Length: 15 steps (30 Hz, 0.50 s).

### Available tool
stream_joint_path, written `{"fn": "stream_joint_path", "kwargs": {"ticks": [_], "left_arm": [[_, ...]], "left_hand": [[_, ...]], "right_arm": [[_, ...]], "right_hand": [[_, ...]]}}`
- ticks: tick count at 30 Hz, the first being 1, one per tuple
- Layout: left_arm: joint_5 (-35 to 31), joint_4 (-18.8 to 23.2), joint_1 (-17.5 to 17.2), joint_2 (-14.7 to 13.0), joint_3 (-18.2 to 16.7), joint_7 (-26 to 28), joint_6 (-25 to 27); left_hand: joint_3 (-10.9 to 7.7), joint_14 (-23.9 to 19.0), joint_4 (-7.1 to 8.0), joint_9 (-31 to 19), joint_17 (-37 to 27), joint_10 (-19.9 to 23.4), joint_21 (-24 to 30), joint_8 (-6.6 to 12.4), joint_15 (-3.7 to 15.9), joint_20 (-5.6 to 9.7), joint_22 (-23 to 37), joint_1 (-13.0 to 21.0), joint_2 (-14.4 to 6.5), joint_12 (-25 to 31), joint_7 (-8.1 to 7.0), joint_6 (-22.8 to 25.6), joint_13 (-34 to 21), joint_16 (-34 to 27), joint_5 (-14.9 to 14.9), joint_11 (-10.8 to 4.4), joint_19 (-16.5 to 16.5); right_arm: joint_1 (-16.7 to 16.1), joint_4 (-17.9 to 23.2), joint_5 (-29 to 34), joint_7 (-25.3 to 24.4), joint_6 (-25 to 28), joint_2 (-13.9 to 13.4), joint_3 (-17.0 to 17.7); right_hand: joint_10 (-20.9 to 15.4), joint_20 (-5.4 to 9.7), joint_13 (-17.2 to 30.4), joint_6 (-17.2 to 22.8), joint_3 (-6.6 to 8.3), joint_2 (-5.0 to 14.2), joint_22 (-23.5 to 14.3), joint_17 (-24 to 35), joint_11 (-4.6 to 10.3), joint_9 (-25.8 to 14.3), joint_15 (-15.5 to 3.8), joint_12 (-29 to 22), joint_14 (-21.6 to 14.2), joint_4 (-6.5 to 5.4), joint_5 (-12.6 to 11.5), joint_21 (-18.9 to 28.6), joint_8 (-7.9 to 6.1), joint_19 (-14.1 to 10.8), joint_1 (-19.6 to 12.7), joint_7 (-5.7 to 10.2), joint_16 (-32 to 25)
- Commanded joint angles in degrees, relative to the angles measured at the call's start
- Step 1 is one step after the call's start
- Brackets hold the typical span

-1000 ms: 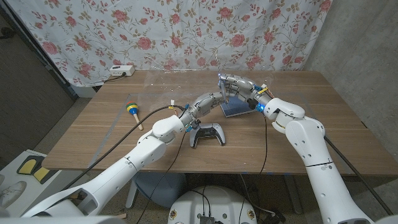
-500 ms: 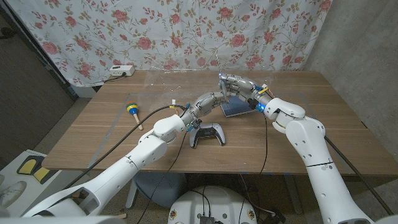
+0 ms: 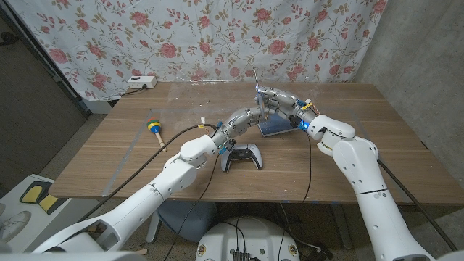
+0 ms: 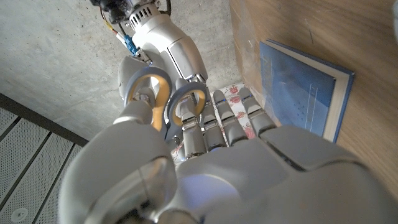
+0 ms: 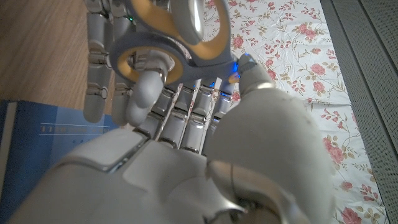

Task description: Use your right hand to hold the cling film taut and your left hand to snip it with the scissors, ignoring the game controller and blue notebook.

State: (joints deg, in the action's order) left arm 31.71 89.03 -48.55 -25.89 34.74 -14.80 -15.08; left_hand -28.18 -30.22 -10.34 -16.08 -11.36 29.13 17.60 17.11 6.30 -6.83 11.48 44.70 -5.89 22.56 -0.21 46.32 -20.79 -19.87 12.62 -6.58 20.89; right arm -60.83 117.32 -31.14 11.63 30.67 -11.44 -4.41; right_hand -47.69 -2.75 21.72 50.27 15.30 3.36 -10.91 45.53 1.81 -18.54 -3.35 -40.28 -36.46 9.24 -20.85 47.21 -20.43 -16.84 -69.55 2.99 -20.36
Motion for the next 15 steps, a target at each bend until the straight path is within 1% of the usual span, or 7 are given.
{"fn": "stream_joint_path", "kwargs": {"ticks": [1, 2, 5, 8, 10, 12, 15], "left_arm": [[0.74, -0.39, -3.69, 3.58, -1.93, 6.95, -3.91], [0.67, -0.25, -3.98, 3.78, -2.06, 7.64, -4.08], [0.87, 0.24, -4.56, 3.97, -2.36, 8.92, -3.89], [0.9, 0.65, -5.22, 4.27, -2.59, 10.34, -3.89], [1.44, 0.9, -5.56, 4.31, -2.65, 10.59, -3.52], [1.84, 0.88, -5.93, 4.64, -2.74, 10.99, -3.68], [2.23, 0.82, -6.3, 5.04, -2.84, 11.48, -3.94]], "left_hand": [[-0.36, -11.28, -0.49, -4.22, -0.76, 6.66, 3.63, 4.66, 4.28, 2.44, 1.09, 5.95, -0.57, 3.57, -1.16, 3.95, -4.48, -4.41, 1.33, -1.35, 5.98], [-0.49, -13.62, -0.35, -5.14, -0.89, 7.35, 4.4, 5.43, 5.03, 3.3, 1.4, 7.07, -0.61, 4.05, -1.48, 3.9, -5.32, -5.28, 1.53, -1.62, 6.81], [-0.04, -15.51, -0.28, -7.37, -2.46, 7.62, 5.98, 6.86, 5.62, 3.13, 2.56, 9.84, -1.05, 4.85, -2.18, 2.72, -7.18, -7.07, 1.7, -1.98, 7.41], [1.69, -17.36, -0.02, -11.93, -6.48, 8.89, 8.53, 11.05, 6.09, 3.28, 4.6, 13.34, -1.41, 7.22, -2.32, 2.58, -10.6, -10.18, 1.78, -2.01, 7.4], [1.99, -18.96, 0.09, -13.6, -7.18, 10.54, 9.64, 12.29, 6.55, 3.49, 5.27, 14.07, -1.43, 8.63, -2.71, 1.8, -11.84, -10.85, 1.94, -2.45, 8.01], [2.15, -20.06, 0.28, -15.54, -7.62, 11.0, 10.85, 13.82, 6.49, 3.43, 6.03, 14.64, -1.59, 9.73, -2.59, 1.13, -13.28, -10.92, 2.22, -2.15, 8.52], [2.14, -22.77, 0.47, -19.41, -7.68, 11.67, 13.5, 17.09, 6.64, 4.25, 7.5, 15.47, -1.71, 11.78, -2.14, -0.01, -16.2, -10.32, 2.86, -2.1, 9.88]], "right_arm": [[-0.04, -0.37, -0.38, -0.18, 0.47, 0.58, 0.21], [-0.07, -0.34, -0.32, -0.3, 0.48, 0.63, 0.2], [-0.11, -0.34, -0.34, -0.32, 0.51, 0.73, 0.23], [-0.19, -0.31, -0.34, -0.37, 0.45, 0.83, 0.29], [-0.29, -0.28, -0.34, -0.36, 0.32, 0.89, 0.36], [-0.32, -0.25, -0.32, -0.42, 0.34, 0.91, 0.43], [-0.35, -0.29, -0.47, -0.32, 0.39, 0.97, 0.59]], "right_hand": [[-8.35, 0.48, 0.13, 3.65, -0.13, 0.57, 0.03, 0.15, 7.82, -0.2, -9.88, 0.22, 0.28, -0.13, -0.43, 0.06, -0.38, -0.23, -0.3, 3.15, 0.29], [-8.36, 0.52, 0.12, 3.69, -0.14, 0.6, 0.04, 0.14, 7.87, -0.2, -9.88, 0.23, 0.23, -0.15, -0.43, 0.05, -0.39, -0.19, -0.28, 3.25, 0.3], [-8.36, 0.53, 0.16, 3.68, -0.17, 0.56, 0.06, 0.2, 7.87, -0.18, -9.86, 0.25, 0.17, -0.15, -0.44, 0.09, -0.39, -0.24, -0.24, 3.16, 0.33], [-8.33, 0.56, 0.22, 3.62, -0.17, 0.56, 0.08, 0.24, 7.84, -0.17, -9.86, 0.25, 0.1, -0.16, -0.45, 0.12, -0.38, -0.27, -0.23, 3.11, 0.35], [-8.41, 0.54, 0.22, 3.65, -0.18, 0.54, 0.09, 0.25, 7.81, -0.16, -9.86, 0.24, 0.07, -0.14, -0.45, 0.13, -0.39, -0.28, -0.23, 3.07, 0.4], [-8.44, 0.53, 0.23, 3.64, -0.18, 0.54, 0.1, 0.26, 7.8, -0.15, -9.9, 0.25, 0.05, -0.12, -0.46, 0.14, -0.39, -0.27, -0.25, 3.06, 0.44], [-8.41, 0.52, 0.13, 3.62, -0.21, 0.52, 0.12, 0.31, 7.78, -0.13, -9.85, 0.36, 0.01, -0.14, -0.47, 0.17, -0.38, -0.28, -0.2, 3.08, 0.49]]}}
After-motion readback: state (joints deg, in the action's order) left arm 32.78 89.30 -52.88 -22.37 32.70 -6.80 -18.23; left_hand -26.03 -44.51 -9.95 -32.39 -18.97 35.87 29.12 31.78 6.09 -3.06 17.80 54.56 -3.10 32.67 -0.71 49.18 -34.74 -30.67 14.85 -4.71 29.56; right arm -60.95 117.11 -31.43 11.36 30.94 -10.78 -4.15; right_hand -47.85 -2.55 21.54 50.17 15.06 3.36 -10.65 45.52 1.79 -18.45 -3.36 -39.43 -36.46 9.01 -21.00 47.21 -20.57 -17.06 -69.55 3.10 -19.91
